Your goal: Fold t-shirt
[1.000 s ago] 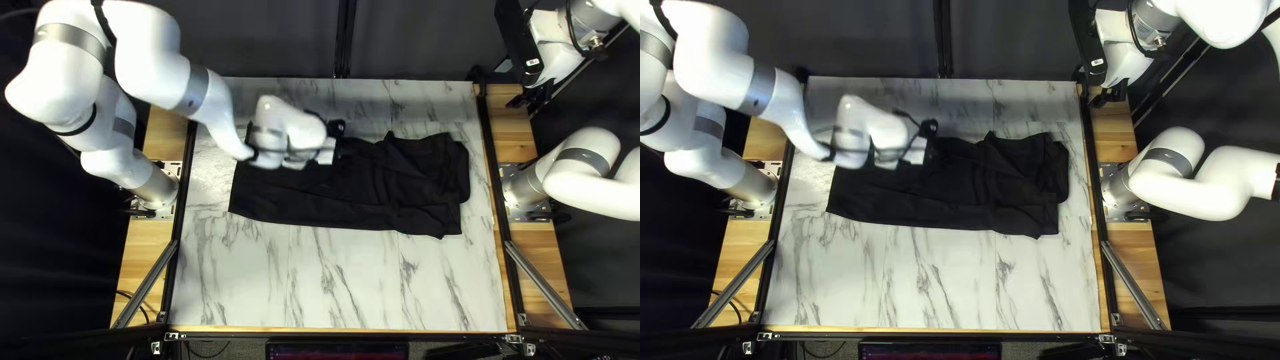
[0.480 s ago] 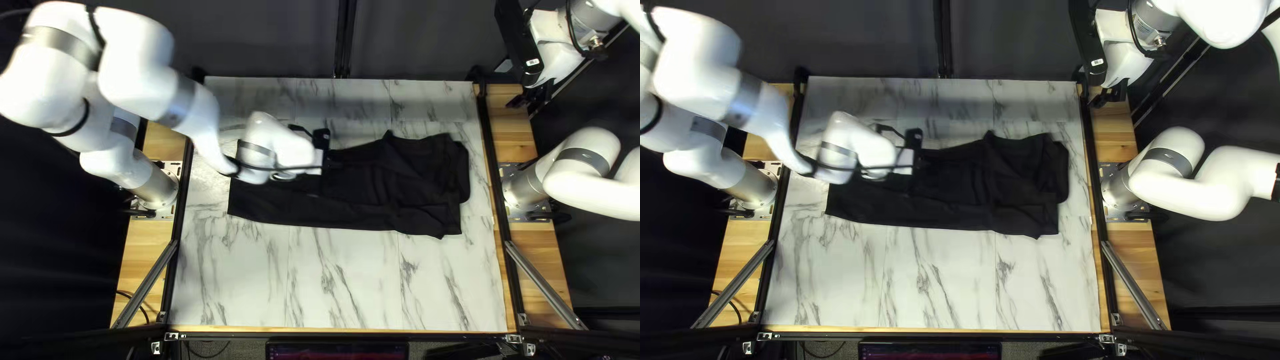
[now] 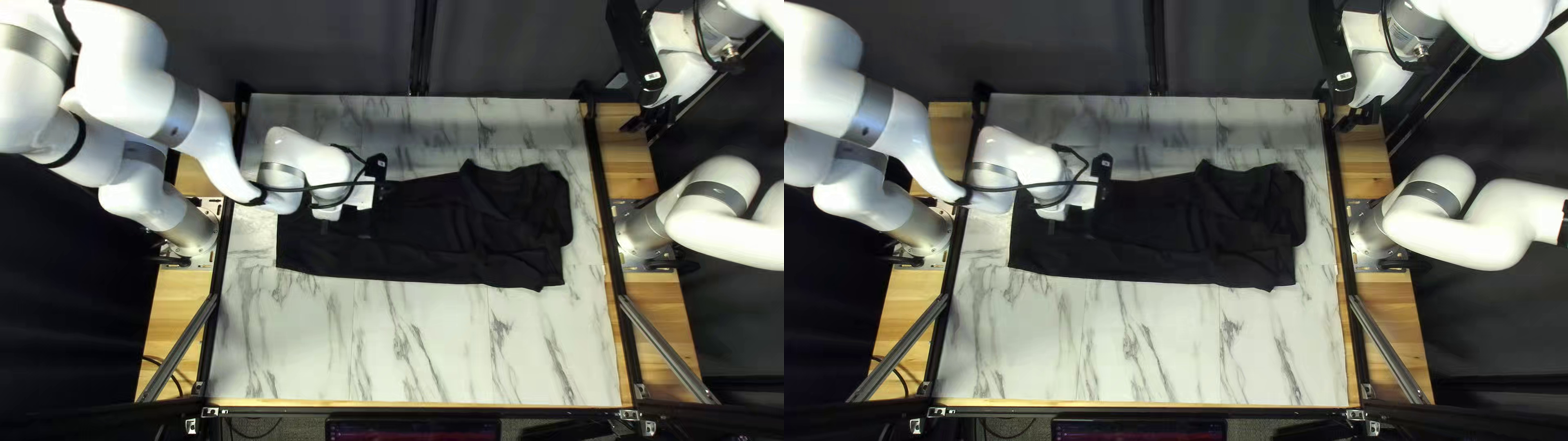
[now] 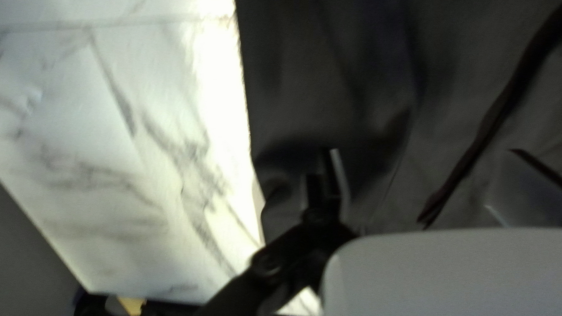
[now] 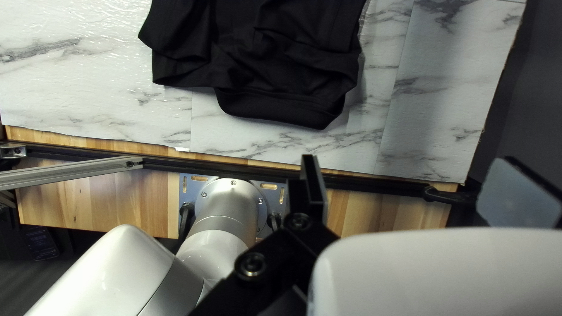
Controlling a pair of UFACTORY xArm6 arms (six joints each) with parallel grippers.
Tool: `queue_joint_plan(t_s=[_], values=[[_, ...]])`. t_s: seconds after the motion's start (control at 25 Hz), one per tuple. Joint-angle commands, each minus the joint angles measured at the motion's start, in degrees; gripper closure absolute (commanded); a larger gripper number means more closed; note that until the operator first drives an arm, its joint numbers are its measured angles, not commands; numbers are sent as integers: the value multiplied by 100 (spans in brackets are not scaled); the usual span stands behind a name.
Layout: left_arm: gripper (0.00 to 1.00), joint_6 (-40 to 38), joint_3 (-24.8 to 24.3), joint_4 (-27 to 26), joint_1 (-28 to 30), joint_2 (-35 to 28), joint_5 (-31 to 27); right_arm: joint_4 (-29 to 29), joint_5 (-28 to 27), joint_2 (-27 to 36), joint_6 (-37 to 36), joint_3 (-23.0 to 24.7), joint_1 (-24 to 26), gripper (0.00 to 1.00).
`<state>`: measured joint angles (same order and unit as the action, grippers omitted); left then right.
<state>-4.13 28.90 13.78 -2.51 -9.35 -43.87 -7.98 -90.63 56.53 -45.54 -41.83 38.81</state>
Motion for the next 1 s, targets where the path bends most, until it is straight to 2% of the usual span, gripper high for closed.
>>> queue_joint_plan(t_s=[0.04, 0.36, 0.6, 0.64, 0.72, 0.76, 0.8, 1.0], values=[[0, -499, -363, 307, 67, -383, -90, 0, 0, 0, 0, 0, 0, 0], [0, -1582, -900, 962, 22, -462, 14, 0, 0, 0, 0, 0, 0, 0], [0, -2111, -903, 1208, -85, -172, 242, 0, 0, 0, 0, 0, 0, 0], [7, -2191, -877, 1237, -128, -80, 271, 0, 0, 0, 0, 0, 0, 0], [32, -2289, -837, 1255, -194, 22, 264, 0, 0, 0, 0, 0, 0, 0], [94, -2302, -830, 1255, -200, 33, 257, 0, 0, 0, 0, 0, 0, 0], [100, -2352, -806, 1259, -233, 68, 223, 0, 0, 0, 0, 0, 0, 0], [100, -2548, -729, 1233, -255, 57, -66, 0, 0, 0, 0, 0, 0, 0]])
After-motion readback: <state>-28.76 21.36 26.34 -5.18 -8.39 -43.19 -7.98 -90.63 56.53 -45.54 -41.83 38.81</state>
